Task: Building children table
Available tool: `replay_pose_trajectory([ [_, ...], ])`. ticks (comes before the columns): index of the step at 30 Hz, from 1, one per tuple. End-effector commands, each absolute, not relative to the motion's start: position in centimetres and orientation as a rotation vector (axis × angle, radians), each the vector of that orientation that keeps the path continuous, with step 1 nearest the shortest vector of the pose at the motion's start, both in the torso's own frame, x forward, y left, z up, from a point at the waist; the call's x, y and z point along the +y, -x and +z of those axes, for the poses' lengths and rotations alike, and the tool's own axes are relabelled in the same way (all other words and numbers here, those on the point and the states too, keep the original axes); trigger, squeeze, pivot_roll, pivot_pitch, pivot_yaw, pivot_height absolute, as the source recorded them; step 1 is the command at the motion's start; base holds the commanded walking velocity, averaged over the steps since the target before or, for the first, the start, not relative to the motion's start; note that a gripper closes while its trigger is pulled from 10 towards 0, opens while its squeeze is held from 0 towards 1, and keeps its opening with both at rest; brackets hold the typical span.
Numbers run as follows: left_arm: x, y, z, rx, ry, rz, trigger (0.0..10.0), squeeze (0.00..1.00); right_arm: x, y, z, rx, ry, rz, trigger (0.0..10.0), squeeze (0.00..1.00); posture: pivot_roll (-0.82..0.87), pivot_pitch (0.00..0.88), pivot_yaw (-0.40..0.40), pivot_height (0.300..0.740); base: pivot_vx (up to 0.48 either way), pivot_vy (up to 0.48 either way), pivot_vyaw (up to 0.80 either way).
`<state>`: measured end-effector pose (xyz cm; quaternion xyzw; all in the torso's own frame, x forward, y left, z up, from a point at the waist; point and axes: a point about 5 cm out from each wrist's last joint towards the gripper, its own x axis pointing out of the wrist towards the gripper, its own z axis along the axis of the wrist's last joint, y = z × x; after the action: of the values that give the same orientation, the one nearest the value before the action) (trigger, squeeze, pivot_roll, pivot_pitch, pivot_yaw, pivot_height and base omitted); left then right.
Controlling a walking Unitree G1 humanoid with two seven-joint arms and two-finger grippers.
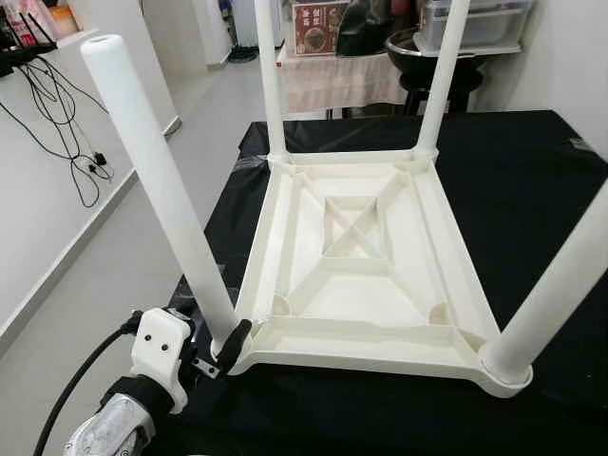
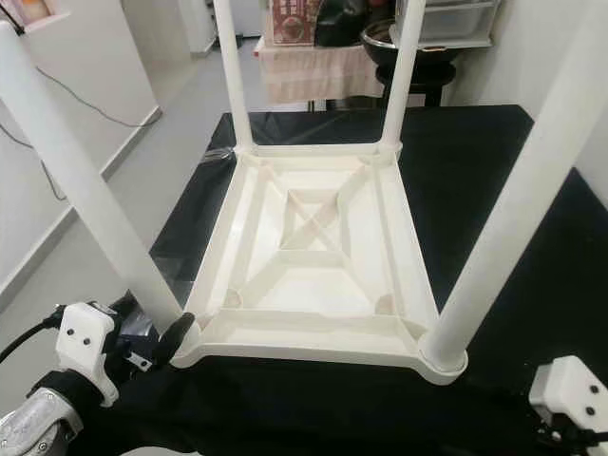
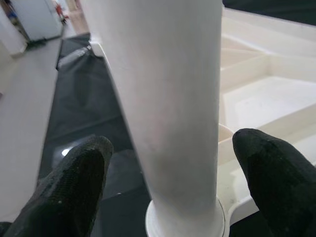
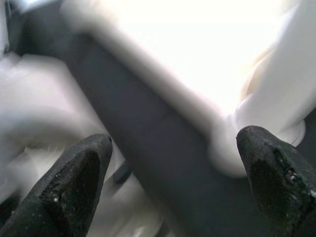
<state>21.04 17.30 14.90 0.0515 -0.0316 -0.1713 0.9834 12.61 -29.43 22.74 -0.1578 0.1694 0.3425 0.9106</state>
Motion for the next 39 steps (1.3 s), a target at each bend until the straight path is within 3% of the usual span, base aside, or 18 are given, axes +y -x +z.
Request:
replay_pose_trajectory([
  [1,17.6,-21.1,14.7,-0.053,-0.097,-0.347,10.0,0.00,-29.0,-13.2,24.6,0.216,0.327,0.663,10.0,0.00,-0.17,0.118,0.083,0.740,0.000,0.000,0.00],
  [2,17.6,-21.1,14.7,-0.053,-0.097,-0.347,10.0,0.00,-29.0,-13.2,24.6,0.216,0.327,0.663,10.0,0.00,-0.17,0.118,0.083,0.740,0.000,0.000,0.00],
  [5,17.6,-21.3,14.6,-0.053,-0.088,-0.351,10.0,0.00,-27.7,-14.5,27.4,-0.031,0.253,0.639,10.0,0.00,-0.17,0.117,0.089,0.740,0.000,0.000,0.00],
  [13,17.7,-21.5,14.4,-0.051,-0.071,-0.351,10.0,0.00,-27.1,-15.4,30.4,-0.247,0.183,0.609,10.0,0.00,-0.17,0.117,0.088,0.740,0.000,0.000,0.00],
  [29,17.0,-21.5,14.3,-0.070,-0.051,-0.327,10.0,0.00,-25.5,-19.2,31.6,-0.295,0.045,0.498,10.0,0.00,-0.18,0.107,0.064,0.740,0.000,0.000,0.00],
  [39,16.9,-21.6,14.6,-0.087,-0.065,-0.328,10.0,0.00,-25.4,-19.7,32.0,-0.275,0.035,0.469,10.0,0.00,-0.19,0.088,0.058,0.740,0.000,0.000,0.00],
])
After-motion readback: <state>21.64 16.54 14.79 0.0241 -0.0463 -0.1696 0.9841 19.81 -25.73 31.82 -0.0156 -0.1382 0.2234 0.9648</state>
